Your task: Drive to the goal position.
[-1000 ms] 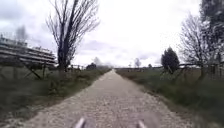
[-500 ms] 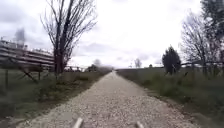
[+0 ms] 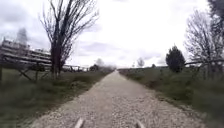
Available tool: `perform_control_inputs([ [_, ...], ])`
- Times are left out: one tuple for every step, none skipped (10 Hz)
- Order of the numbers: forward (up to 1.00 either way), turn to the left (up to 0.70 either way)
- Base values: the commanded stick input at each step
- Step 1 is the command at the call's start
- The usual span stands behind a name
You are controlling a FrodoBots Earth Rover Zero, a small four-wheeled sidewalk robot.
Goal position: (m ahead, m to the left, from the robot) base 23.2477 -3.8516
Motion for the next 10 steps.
perform_control_inputs([
  [0.7,0.0],
  [0.7,0.0],
  [0.7,0.0],
  [0.7,0.0],
  [0.7,0.0],
  [0.7,0.0],
  [0.7,-0.2],
  [0.7,-0.17],
  [0.7,0.0],
  [0.7,0.0],
])
